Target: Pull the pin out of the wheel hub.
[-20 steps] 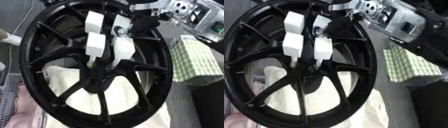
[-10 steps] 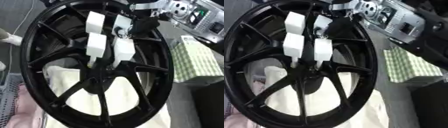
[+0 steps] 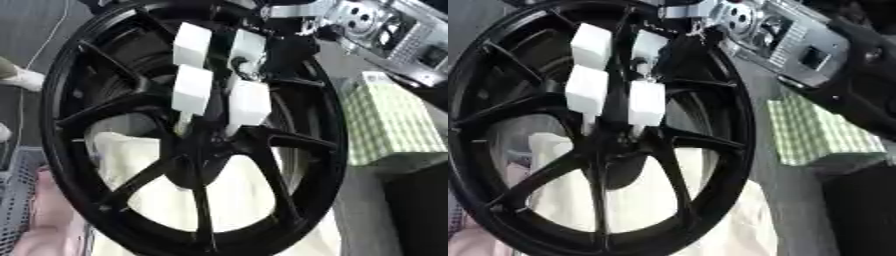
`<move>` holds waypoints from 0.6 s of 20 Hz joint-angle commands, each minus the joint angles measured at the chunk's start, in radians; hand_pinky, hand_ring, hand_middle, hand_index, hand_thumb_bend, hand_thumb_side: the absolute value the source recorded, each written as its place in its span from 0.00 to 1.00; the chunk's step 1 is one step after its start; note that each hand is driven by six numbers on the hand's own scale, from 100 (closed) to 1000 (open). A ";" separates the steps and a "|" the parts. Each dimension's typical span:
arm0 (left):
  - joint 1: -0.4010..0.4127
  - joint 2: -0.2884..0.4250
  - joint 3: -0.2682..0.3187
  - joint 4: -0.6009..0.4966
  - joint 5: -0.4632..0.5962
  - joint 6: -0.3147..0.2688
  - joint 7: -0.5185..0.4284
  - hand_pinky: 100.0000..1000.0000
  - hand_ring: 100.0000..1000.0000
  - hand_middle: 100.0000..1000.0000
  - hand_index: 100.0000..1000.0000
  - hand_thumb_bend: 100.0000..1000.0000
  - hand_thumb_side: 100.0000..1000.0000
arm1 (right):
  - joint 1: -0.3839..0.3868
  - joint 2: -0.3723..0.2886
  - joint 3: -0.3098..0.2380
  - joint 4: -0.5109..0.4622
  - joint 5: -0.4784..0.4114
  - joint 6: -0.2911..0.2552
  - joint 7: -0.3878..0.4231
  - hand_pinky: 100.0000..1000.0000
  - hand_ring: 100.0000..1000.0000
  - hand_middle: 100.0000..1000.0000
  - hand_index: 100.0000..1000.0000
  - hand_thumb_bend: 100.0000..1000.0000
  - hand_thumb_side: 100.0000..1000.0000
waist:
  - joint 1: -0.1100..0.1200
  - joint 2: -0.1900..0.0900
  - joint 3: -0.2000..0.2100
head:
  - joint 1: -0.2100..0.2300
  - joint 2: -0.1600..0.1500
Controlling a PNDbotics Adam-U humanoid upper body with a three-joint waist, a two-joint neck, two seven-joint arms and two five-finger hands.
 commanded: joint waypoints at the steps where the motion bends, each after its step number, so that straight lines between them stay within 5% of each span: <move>1: -0.007 0.016 0.002 -0.015 0.001 -0.001 -0.005 0.76 0.61 0.59 0.77 0.05 0.70 | 0.002 -0.029 -0.019 -0.006 0.007 0.123 0.113 0.71 0.72 0.52 0.76 0.00 0.22 | 0.009 -0.015 -0.002 | -0.004 -0.008; 12: -0.005 0.015 0.001 -0.015 0.001 0.002 -0.008 0.77 0.61 0.59 0.77 0.05 0.70 | 0.008 -0.032 -0.031 -0.006 -0.045 0.115 0.039 0.62 0.63 0.47 0.68 0.00 0.10 | 0.011 -0.016 -0.007 | -0.007 -0.003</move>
